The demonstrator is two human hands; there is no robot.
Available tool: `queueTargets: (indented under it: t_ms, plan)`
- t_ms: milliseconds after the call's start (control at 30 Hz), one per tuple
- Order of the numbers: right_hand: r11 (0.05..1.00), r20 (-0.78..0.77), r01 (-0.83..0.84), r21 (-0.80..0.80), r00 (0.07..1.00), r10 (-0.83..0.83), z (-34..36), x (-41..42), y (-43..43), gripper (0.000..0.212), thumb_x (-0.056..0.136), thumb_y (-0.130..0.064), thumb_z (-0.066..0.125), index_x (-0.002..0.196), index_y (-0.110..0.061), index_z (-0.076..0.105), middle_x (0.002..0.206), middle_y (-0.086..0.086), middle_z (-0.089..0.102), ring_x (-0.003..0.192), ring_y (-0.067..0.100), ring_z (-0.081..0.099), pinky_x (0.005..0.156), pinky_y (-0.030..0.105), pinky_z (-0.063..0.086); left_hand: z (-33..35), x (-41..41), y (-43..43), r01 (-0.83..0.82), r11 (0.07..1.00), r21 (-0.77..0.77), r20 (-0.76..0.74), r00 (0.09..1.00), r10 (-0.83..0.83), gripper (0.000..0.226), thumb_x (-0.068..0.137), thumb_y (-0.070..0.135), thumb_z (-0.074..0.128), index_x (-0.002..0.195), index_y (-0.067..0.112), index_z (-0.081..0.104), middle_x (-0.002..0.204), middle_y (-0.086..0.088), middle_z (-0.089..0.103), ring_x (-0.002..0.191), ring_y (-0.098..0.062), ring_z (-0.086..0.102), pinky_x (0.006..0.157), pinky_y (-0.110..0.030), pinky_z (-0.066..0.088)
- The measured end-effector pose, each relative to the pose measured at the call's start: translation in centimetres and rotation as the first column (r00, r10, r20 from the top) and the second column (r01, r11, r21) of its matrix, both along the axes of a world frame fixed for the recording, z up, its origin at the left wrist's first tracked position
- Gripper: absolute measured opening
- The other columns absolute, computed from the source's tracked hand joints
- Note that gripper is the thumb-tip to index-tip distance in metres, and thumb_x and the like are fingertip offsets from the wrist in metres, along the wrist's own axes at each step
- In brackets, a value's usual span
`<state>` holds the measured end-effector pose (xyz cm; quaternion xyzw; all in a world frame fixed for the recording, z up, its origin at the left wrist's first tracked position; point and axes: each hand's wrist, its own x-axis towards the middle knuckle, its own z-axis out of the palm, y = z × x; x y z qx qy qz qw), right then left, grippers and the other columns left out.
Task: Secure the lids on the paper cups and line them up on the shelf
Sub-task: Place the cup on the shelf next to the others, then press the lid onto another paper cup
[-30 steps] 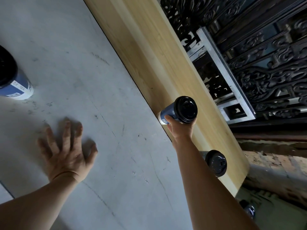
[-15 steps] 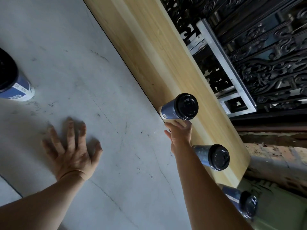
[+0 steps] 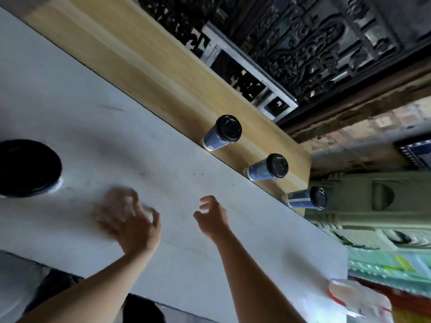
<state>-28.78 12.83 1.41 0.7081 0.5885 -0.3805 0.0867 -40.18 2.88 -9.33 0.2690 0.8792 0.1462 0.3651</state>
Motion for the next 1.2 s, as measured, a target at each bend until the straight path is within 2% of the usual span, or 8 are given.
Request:
queueTargets:
  t_ms: [133,300,433,567,700,867,1033,1200]
  plan:
    - [0.998,-0.017,-0.015,-0.061,1.0,0.013,1.0,-4.6,-4.4,0.036,0.088,-0.018,0.062,0.124,-0.018,0.061,0.12,0.003,0.069,0.113,0.021,0.062,0.089,0.027,0.051,2.7,-4.7,-3.2,0.372,0.924,-0.089,-0.006,0.927,-0.374,0.058,0.094,0.052,0.049,0.148,0.036,0.034,0.168,0.0,-0.014,0.152,-0.045,-0.009,0.121,-0.057,0.013]
    - [0.996,-0.112,-0.047,-0.07,0.993,0.039,1.0,-11.5,-8.2,0.037,0.089,-0.015,0.059,0.126,-0.018,0.062,0.119,0.002,0.068,0.092,0.018,0.06,0.057,0.017,0.047,3.9,-13.6,-7.1,0.638,0.769,0.045,0.13,0.759,-0.638,0.032,0.095,0.031,0.055,0.125,0.022,0.061,0.159,0.002,0.035,0.149,-0.024,0.025,0.114,-0.034,0.036]
    - [0.998,-0.185,-0.046,-0.039,0.982,0.038,0.9,-16.3,-9.7,0.029,0.09,-0.019,0.059,0.118,-0.021,0.064,0.113,0.004,0.071,0.096,0.024,0.064,0.09,0.036,0.056,5.0,-20.1,-9.8,0.463,0.885,0.042,0.281,0.845,-0.456,0.023,0.094,0.023,0.058,0.113,0.016,0.069,0.12,-0.003,0.071,0.113,-0.022,0.065,0.083,-0.022,0.047]
    - [0.997,-0.3,0.039,0.063,0.954,-0.018,1.7,-20.4,-9.3,0.027,0.096,-0.031,0.057,0.12,-0.019,0.062,0.115,0.011,0.07,0.097,0.031,0.067,0.087,0.048,0.058,5.1,-26.5,-11.7,0.279,0.96,-0.02,0.286,0.922,-0.262,0.027,0.082,0.026,0.066,0.107,0.018,0.068,0.114,-0.006,0.073,0.101,-0.027,0.071,0.078,-0.027,0.051]
    - [0.975,-0.425,0.042,0.216,0.903,0.056,4.3,-23.5,-8.6,0.049,0.093,-0.043,0.063,0.137,-0.026,0.051,0.13,0.004,0.057,0.107,0.021,0.056,0.077,0.031,0.053,6.1,-30.1,-11.3,0.08,0.99,0.118,0.235,0.966,-0.106,0.07,0.07,0.027,0.081,0.131,0.018,0.049,0.122,0.0,0.06,0.105,-0.032,0.067,0.08,-0.034,0.051]
    - [0.886,-0.281,-0.398,0.237,0.845,0.455,6.2,-25.5,-9.0,0.084,0.082,-0.043,0.075,0.153,-0.04,0.03,0.154,-0.002,0.034,0.137,0.028,0.031,0.108,0.041,0.04,7.4,-29.9,-8.2,0.041,0.913,0.405,0.299,0.938,-0.175,0.13,0.043,0.033,0.093,0.154,0.033,0.024,0.153,0.003,0.037,0.129,-0.02,0.053,0.097,-0.041,0.055]
    - [0.82,-0.193,-0.511,0.257,0.804,0.562,6.0,-25.1,-9.0,0.085,0.083,-0.036,0.073,0.155,-0.032,0.028,0.157,-0.001,0.03,0.131,0.031,0.032,0.106,0.04,0.041,8.8,-27.0,-6.8,0.059,0.899,0.434,0.307,0.929,-0.209,0.078,0.047,0.034,0.084,0.112,0.056,0.046,0.109,0.019,0.068,0.102,-0.012,0.069,0.087,-0.038,0.06]
    - [0.834,-0.152,-0.505,0.222,0.827,0.542,6.3,-22.1,-7.9,0.087,0.081,-0.038,0.076,0.155,-0.03,0.031,0.153,-0.001,0.034,0.134,0.027,0.031,0.108,0.036,0.039,8.8,-23.9,-6.3,0.128,0.883,0.452,0.287,0.916,-0.28,0.073,0.063,0.024,0.092,0.118,0.039,0.047,0.101,0.018,0.068,0.092,-0.005,0.068,0.072,-0.014,0.053]
